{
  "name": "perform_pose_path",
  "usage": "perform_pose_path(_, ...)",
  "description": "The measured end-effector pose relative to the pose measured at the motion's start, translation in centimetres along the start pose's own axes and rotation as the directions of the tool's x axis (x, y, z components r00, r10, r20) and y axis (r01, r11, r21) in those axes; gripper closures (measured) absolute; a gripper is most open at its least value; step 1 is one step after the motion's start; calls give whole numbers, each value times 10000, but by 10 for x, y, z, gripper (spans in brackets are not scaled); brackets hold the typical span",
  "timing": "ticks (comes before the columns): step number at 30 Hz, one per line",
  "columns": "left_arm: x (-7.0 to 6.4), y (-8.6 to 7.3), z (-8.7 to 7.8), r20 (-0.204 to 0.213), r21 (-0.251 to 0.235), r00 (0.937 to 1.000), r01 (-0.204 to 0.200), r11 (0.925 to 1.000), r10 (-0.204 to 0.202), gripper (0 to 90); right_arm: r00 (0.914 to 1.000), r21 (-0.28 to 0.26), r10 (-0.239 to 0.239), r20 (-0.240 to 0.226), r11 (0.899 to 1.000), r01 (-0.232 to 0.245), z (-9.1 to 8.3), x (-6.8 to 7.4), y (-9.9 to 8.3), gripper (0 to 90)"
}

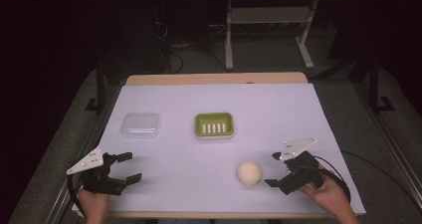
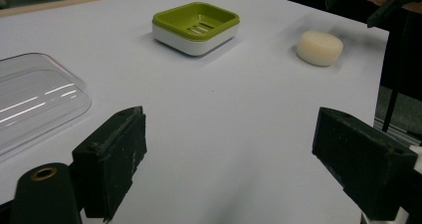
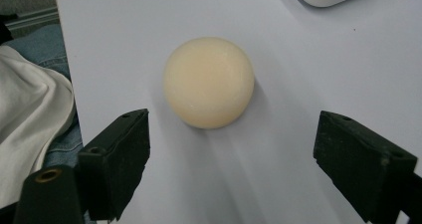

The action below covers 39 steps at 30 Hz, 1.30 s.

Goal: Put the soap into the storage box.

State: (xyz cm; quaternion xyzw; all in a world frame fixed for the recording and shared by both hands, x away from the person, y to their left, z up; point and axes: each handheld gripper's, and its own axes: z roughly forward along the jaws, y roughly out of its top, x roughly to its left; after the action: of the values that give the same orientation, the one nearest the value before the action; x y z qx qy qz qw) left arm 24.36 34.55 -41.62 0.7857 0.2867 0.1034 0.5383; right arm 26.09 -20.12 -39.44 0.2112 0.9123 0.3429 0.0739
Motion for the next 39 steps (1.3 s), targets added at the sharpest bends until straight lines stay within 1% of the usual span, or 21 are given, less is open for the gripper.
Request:
perform_pose_path(7, 0, 0, 0, -80, 49, 10000, -57, 10000, 57, 132, 9999, 146, -140, -28, 9998, 141, 4, 1, 5, 139)
perform_pose_path(8, 0, 0, 0, -69, 50, 10000, -59, 10000, 60, 132, 9998, 243, -210, -55, 9995, 211, 6, 1, 8, 139)
perform_pose_path(11, 0, 0, 0, -78, 62, 9999, -66, 10000, 66, 132, 9996, 196, -273, -92, 9994, 275, 8, 1, 11, 138)
perform_pose_path(12, 0, 0, 0, -87, 28, 10000, -21, 10000, 21, 132, 9993, 237, -360, -120, 9991, 362, 10, 1, 13, 139)
perform_pose_path(16, 0, 0, 0, -95, 10, 10000, -20, 10000, 20, 132, 9993, 242, -327, -206, 9992, 332, 13, 1, 16, 139)
perform_pose_path(17, 0, 0, 0, -96, 29, 9999, -32, 10000, 32, 132, 9991, 284, -387, -169, 9988, 392, 14, 1, 18, 138)
perform_pose_path(19, 0, 0, 0, -92, 57, 9999, -52, 10000, 53, 132, 9992, 326, -363, -155, 9988, 368, 15, 1, 18, 139)
perform_pose_path(20, 0, 0, 0, -88, 53, 9999, -72, 10000, 72, 132, 9989, 343, -422, -217, 9985, 430, 16, 1, 19, 138)
perform_pose_path(23, 0, 0, 0, -88, 64, 9999, -75, 10000, 75, 132, 9989, 351, -406, -224, 9985, 414, 17, 1, 20, 138)
perform_pose_path(24, 0, 0, 0, -76, 79, 9999, -72, 9999, 72, 132, 9986, 382, -487, -200, 9980, 495, 17, 1, 22, 138)
perform_pose_path(27, 0, 0, 0, -66, 80, 10000, -65, 9999, 65, 132, 9985, 383, -530, -169, 9978, 536, 18, 0, 23, 137)
perform_pose_path(28, 0, 0, 0, -65, 51, 10000, -54, 10000, 55, 132, 9984, 388, -482, -287, 9980, 493, 19, 1, 24, 138)
perform_pose_path(30, 0, 0, 1, -49, 50, 10000, -48, 10000, 48, 131, 9983, 367, -487, -307, 9981, 498, 20, 1, 25, 138)
perform_pose_path(32, 0, -1, 2, -36, 46, 10000, 8, 10000, -8, 132, 9978, 485, -578, -313, 9971, 593, 23, 0, 27, 138)
perform_pose_path(34, 0, 0, 2, -34, 46, 10000, 0, 10000, 0, 132, 9978, 490, -587, -308, 9970, 601, 24, 0, 28, 138)
perform_pose_path(35, 0, 0, 2, -30, 69, 10000, -40, 10000, 40, 132, 9970, 599, -692, -350, 9957, 712, 27, 0, 29, 138)
perform_pose_path(38, 0, 0, 2, -38, 39, 10000, -6, 10000, 6, 132, 9969, 649, -673, -408, 9954, 698, 29, 0, 31, 138)
perform_pose_path(39, 0, 0, 1, -49, 38, 10000, 5, 10000, -4, 132, 9958, 665, -776, -482, 9945, 808, 32, 1, 32, 138)
